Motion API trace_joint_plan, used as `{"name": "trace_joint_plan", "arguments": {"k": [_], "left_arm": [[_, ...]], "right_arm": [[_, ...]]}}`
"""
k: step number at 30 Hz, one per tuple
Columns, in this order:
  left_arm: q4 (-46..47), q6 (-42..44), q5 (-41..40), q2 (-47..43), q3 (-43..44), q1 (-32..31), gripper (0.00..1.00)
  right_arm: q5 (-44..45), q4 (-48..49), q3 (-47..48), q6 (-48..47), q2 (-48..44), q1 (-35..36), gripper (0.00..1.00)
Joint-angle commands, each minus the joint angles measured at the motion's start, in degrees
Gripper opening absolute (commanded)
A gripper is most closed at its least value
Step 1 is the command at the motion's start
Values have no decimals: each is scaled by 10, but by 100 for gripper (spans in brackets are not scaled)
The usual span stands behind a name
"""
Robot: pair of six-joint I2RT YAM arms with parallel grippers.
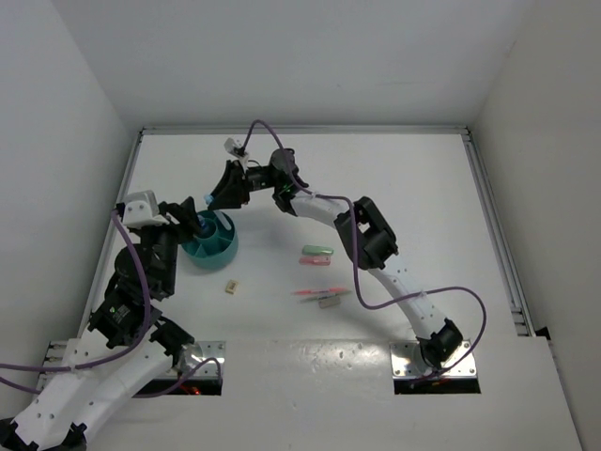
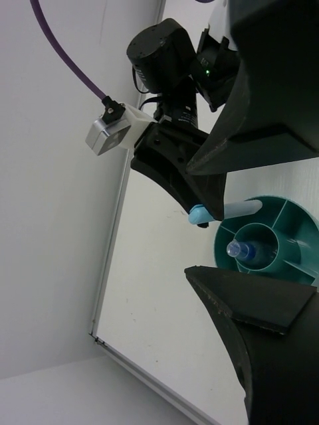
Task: Sort the stationery into containers
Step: Place the stationery in the storage box.
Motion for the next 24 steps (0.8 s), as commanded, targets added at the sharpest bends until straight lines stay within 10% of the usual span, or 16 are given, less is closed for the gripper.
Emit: {"name": "trace_joint_plan", "arguments": {"k": [1,24], "left_arm": [[7,3,3,0,11,5,62],[7,8,8,23,11,5,62]], "right_arm": [[-17,77,42,1,4,0,0],[-81,162,152,-22,106,0,0]]}}
